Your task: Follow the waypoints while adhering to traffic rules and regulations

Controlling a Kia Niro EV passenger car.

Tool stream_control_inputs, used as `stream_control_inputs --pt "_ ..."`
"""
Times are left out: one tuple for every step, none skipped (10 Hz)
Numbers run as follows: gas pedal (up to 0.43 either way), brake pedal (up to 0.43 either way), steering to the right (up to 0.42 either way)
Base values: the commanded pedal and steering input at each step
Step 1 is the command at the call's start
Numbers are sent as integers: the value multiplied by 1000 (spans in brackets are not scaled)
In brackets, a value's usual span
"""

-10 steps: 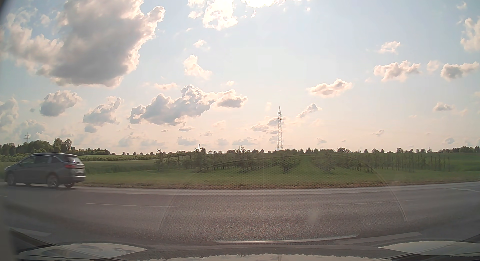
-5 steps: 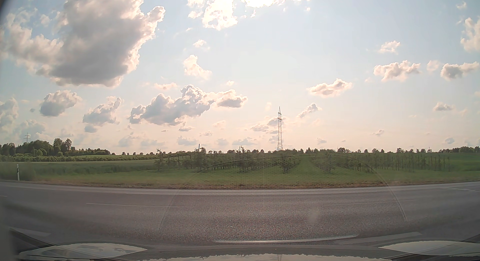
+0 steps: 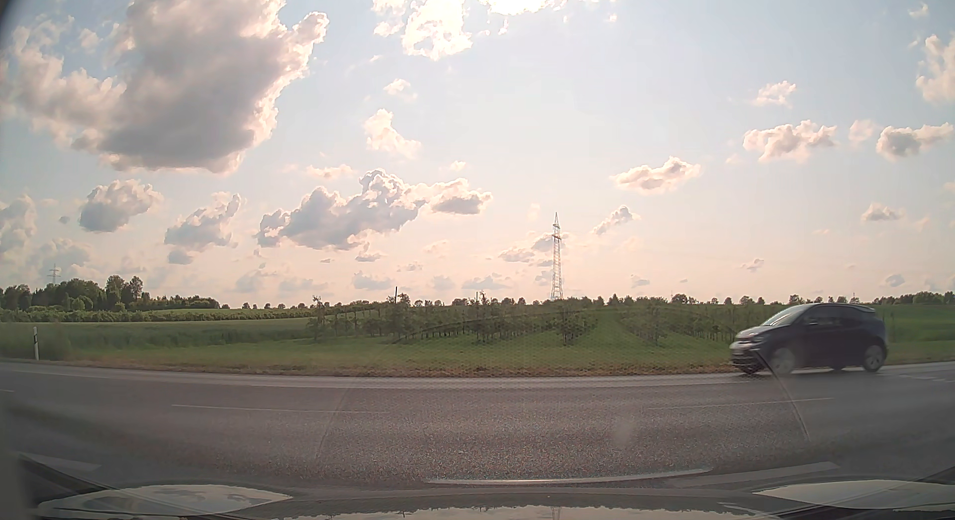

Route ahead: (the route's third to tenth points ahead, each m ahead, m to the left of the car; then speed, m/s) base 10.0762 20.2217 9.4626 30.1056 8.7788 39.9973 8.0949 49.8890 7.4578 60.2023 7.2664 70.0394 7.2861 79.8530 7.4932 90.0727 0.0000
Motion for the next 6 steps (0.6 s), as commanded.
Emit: stream_control_inputs --pt "0 372 0" --pt "0 372 0" --pt "0 366 0" --pt "0 366 0" --pt "0 366 0" --pt "0 366 0"
